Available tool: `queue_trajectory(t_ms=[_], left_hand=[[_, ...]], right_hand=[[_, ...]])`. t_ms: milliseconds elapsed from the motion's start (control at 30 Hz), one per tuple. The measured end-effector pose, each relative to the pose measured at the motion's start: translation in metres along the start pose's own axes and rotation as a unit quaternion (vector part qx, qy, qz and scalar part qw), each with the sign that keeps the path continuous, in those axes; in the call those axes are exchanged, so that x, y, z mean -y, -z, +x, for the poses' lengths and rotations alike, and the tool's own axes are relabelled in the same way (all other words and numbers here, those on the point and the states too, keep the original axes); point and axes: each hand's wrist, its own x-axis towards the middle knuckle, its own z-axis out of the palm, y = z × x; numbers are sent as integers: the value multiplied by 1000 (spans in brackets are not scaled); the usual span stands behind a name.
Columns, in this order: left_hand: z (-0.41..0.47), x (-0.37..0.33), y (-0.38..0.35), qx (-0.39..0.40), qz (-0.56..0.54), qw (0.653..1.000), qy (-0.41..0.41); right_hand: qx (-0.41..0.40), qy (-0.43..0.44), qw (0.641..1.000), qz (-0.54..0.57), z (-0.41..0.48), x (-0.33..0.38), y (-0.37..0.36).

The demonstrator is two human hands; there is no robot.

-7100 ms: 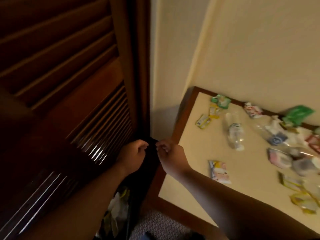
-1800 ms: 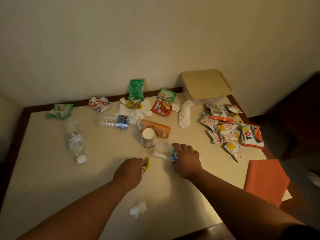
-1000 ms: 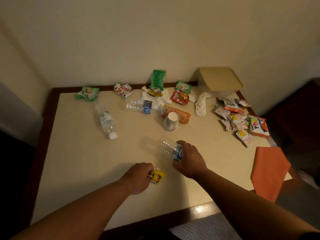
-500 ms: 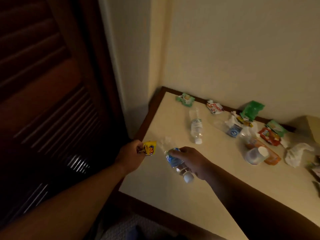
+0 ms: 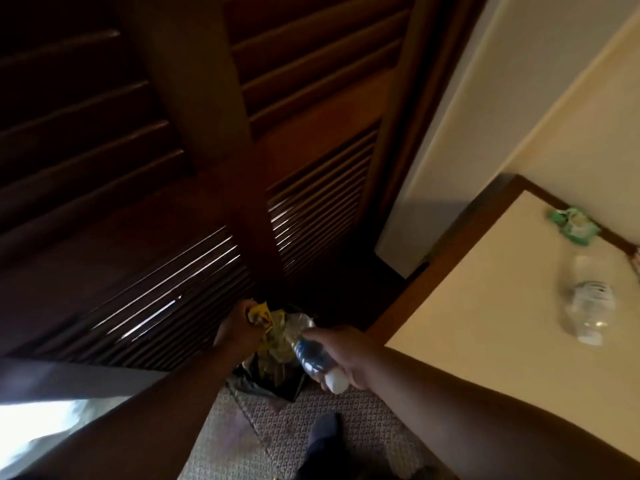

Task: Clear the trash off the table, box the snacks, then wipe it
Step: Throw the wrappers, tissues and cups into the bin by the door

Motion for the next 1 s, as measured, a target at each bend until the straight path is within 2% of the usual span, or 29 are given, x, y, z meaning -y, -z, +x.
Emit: queue_trajectory(t_ms=[200, 400, 567, 700, 833, 1000], left_hand=[[12, 46, -14, 45, 24, 998, 40], [33, 46, -22, 77, 81, 992, 59], [34, 4, -13, 46, 112, 993, 11], [30, -67, -21, 35, 77, 994, -76], [12, -156, -48, 60, 46, 979, -188], [-32, -266, -118, 131, 41, 945, -296]], right_hand=[[28, -118, 992, 23, 49, -8, -49], [-6, -152, 984, 97, 71, 2, -50], [-14, -76, 992, 95, 54, 20, -31], [-21, 26, 992, 123, 18, 38, 15], [-96, 106, 976, 165, -29, 41, 89], [-204, 160, 938, 230, -83, 2, 199]])
